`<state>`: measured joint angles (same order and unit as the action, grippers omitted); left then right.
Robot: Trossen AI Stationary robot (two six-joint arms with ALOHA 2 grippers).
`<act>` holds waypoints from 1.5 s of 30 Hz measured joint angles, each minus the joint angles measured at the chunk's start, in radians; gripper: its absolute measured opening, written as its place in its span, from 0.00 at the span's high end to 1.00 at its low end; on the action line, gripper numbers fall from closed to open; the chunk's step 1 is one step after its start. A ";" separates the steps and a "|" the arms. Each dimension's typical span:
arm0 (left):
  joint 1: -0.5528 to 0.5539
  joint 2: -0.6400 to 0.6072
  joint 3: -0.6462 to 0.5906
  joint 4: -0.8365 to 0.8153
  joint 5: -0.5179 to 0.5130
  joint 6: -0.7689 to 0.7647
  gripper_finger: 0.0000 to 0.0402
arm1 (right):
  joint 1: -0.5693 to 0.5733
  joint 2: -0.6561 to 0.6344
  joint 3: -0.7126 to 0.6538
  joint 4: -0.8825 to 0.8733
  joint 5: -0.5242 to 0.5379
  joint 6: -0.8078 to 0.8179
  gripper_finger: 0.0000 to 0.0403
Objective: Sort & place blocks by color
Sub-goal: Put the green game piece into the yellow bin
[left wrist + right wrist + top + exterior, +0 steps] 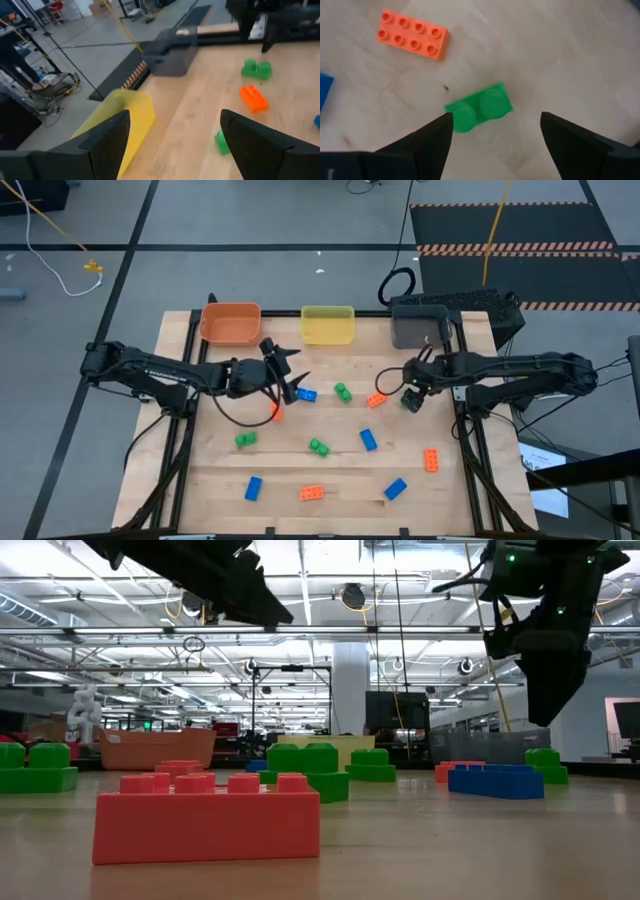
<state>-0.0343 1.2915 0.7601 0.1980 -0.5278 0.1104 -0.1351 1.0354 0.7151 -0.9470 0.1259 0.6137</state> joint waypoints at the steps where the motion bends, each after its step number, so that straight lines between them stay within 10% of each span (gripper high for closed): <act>1: 0.000 0.000 0.000 0.003 0.000 0.001 0.22 | -0.001 0.011 0.000 0.002 0.000 0.012 0.27; 33: -0.014 0.000 0.000 -0.077 0.003 -0.037 0.22 | -0.049 0.287 -0.080 0.060 0.004 0.046 0.32; 45: -0.014 0.000 0.000 -0.116 0.003 -0.049 0.22 | -0.049 0.287 -0.081 0.133 0.004 -0.137 0.72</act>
<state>-0.0483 1.2915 0.7601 0.0822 -0.5249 0.0613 -0.1837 1.3220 0.6342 -0.8143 0.1295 0.4771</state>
